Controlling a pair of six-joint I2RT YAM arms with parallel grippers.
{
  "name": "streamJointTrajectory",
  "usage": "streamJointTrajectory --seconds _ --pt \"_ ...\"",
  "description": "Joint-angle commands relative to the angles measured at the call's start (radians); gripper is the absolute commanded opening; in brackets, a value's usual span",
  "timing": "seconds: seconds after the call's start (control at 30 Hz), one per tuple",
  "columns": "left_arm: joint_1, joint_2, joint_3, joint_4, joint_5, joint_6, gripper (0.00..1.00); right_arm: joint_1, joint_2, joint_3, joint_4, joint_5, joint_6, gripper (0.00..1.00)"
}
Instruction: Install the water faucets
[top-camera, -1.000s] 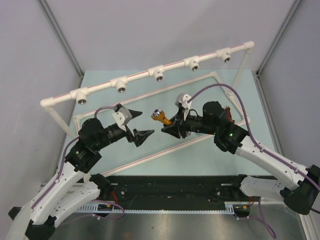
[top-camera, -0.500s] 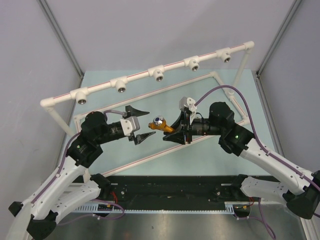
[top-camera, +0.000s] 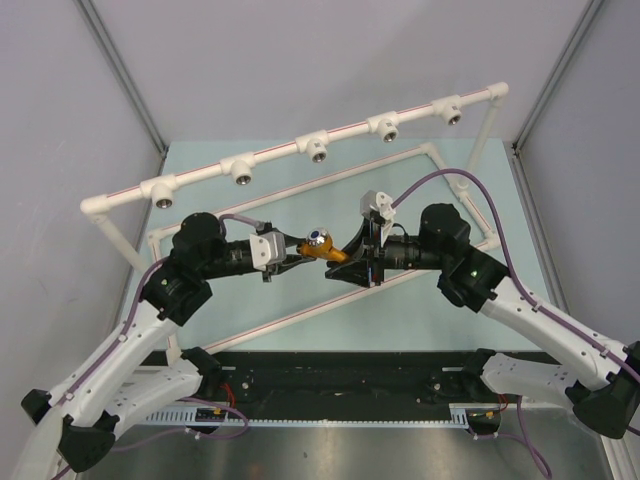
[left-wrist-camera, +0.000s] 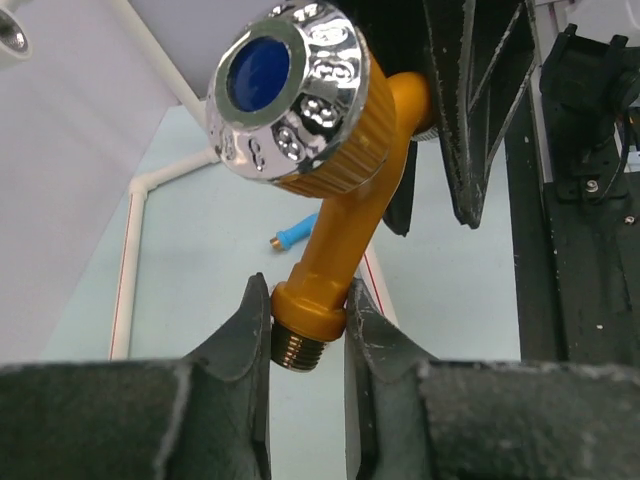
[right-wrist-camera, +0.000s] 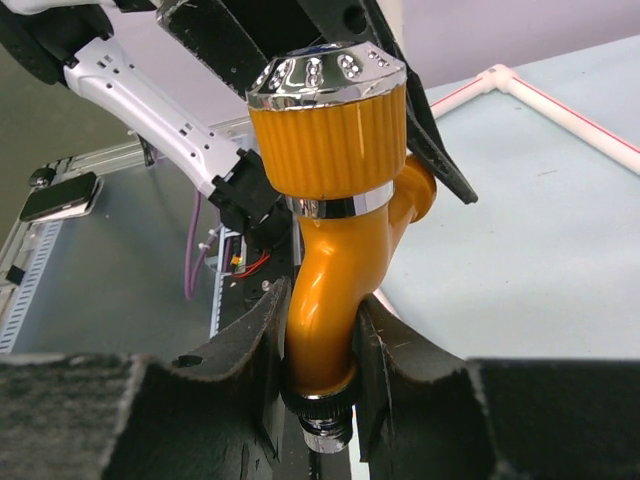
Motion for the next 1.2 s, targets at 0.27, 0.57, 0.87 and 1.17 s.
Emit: streamJointTrajectory --seconds 0.27,0.57,0.87,1.17 --pt "-0.004 -0.020 0.081 -0.108 -0.040 0.028 0.00 0.025 -0.026 0.066 -0.137 0.252 -0.026 0.64" --pt "-0.007 0.007 0.137 -0.231 -0.074 0.060 0.00 0.084 0.047 0.217 -0.300 0.374 -0.112 0.77" --pt "-0.020 0.027 0.169 -0.277 -0.079 0.070 0.00 0.113 0.130 0.300 -0.355 0.420 -0.154 0.74" --pt "-0.026 0.041 0.187 -0.290 -0.079 0.073 0.00 0.123 0.193 0.364 -0.389 0.434 -0.164 0.66"
